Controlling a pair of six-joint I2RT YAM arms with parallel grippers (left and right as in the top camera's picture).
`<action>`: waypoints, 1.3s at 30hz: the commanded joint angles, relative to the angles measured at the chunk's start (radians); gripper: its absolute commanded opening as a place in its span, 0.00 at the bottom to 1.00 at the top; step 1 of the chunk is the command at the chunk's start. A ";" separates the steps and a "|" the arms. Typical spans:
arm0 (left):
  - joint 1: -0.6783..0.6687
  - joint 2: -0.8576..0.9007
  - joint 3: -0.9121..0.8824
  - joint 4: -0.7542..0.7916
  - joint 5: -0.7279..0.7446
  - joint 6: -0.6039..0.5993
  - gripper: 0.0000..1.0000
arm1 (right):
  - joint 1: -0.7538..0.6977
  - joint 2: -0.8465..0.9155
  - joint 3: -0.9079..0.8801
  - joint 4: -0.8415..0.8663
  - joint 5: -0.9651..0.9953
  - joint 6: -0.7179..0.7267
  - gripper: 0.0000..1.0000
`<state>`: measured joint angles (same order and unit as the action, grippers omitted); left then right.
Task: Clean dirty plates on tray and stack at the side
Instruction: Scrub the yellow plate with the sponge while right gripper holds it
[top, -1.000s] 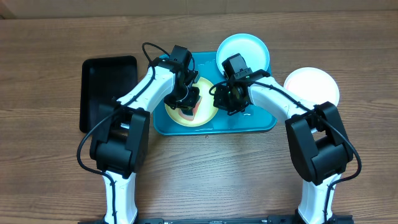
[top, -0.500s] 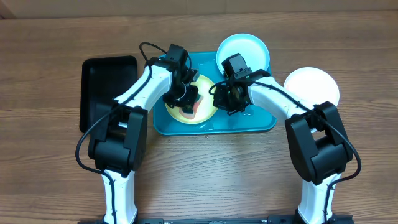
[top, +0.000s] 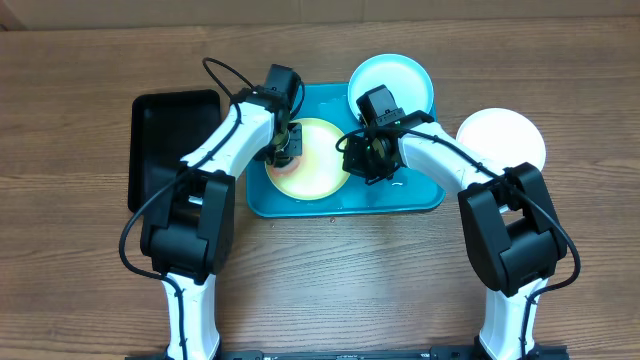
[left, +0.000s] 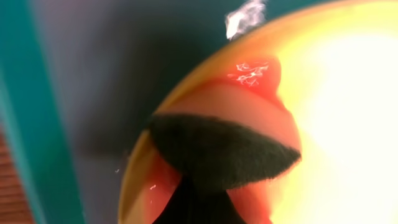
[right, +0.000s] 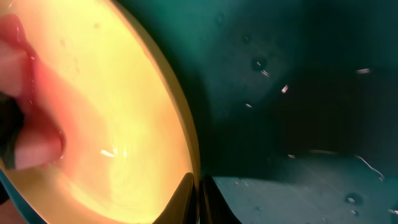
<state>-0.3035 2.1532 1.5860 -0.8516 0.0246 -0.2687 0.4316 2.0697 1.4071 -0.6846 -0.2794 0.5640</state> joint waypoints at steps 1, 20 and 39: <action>-0.006 0.034 -0.028 -0.073 0.348 0.261 0.04 | -0.001 0.013 0.008 -0.027 -0.027 -0.022 0.04; -0.010 0.034 0.016 0.117 -0.209 -0.145 0.04 | -0.001 0.013 0.008 -0.055 -0.037 -0.021 0.04; -0.011 0.034 0.016 -0.069 0.497 0.270 0.04 | -0.001 0.013 0.008 -0.047 -0.037 -0.021 0.04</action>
<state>-0.3065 2.1677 1.6077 -0.9806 0.4137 0.0021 0.4385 2.0705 1.4120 -0.7338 -0.3260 0.5488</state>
